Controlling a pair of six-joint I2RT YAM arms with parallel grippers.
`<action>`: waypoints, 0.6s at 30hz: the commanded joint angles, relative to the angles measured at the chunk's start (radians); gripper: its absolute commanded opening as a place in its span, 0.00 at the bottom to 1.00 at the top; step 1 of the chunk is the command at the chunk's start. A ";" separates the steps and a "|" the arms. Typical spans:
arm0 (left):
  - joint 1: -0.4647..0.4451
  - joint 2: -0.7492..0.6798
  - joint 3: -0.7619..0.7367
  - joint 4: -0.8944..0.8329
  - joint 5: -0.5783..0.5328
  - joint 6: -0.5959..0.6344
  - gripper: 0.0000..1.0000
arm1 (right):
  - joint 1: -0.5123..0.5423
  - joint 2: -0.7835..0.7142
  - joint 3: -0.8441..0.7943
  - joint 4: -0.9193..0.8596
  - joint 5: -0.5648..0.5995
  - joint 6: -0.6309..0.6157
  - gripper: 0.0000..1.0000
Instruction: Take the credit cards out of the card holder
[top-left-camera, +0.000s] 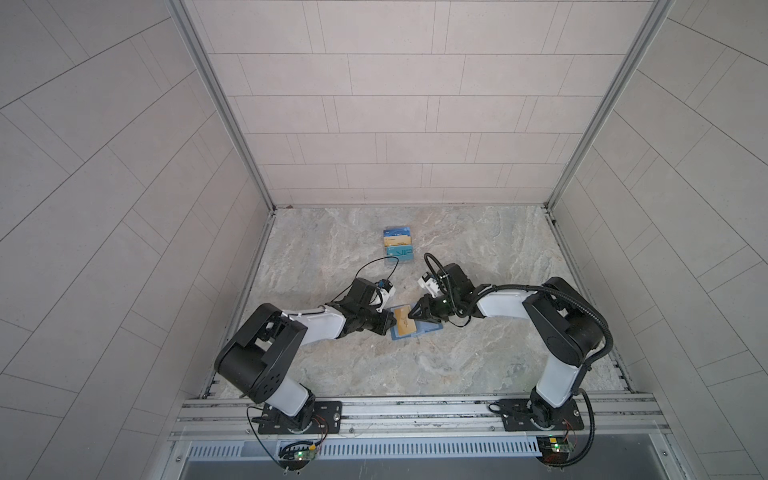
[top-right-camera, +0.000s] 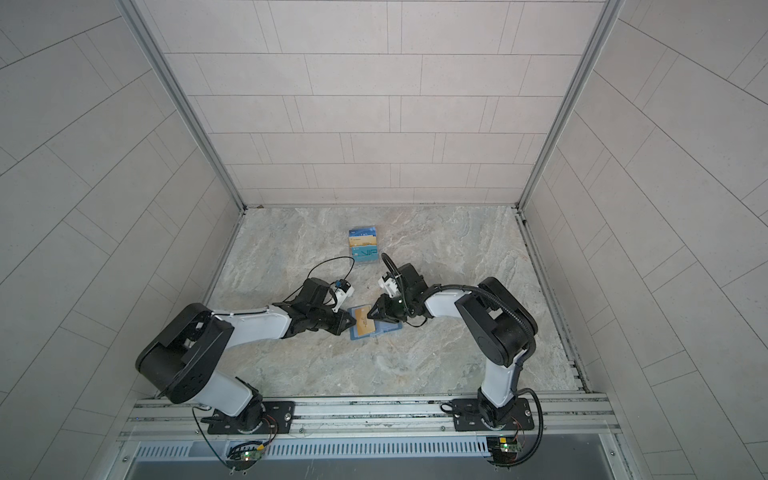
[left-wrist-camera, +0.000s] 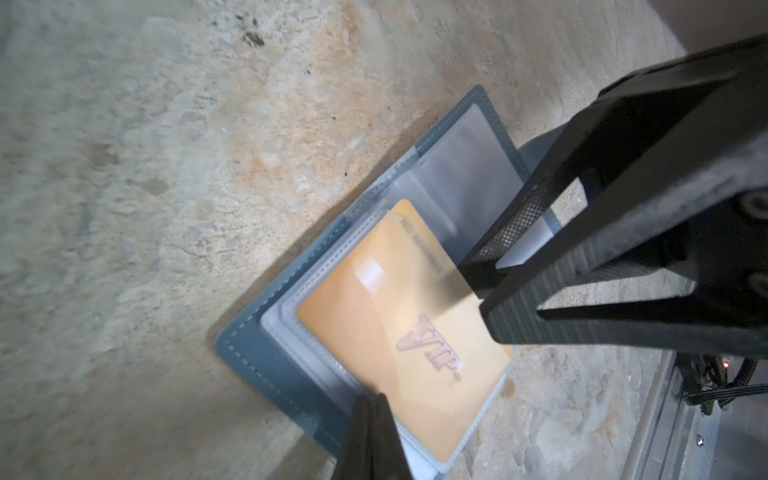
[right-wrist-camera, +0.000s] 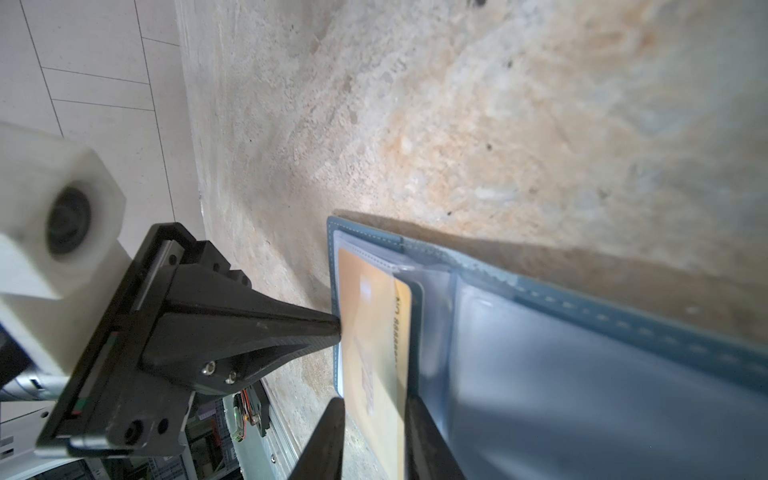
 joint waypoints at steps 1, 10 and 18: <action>-0.003 0.021 0.009 -0.042 -0.010 0.009 0.00 | 0.002 0.019 -0.007 0.044 -0.048 0.015 0.29; -0.002 0.015 0.013 -0.055 -0.016 0.011 0.00 | -0.017 0.044 0.002 0.004 -0.093 -0.057 0.29; -0.003 0.014 0.019 -0.064 -0.017 0.012 0.00 | -0.016 0.074 0.015 0.008 -0.141 -0.075 0.29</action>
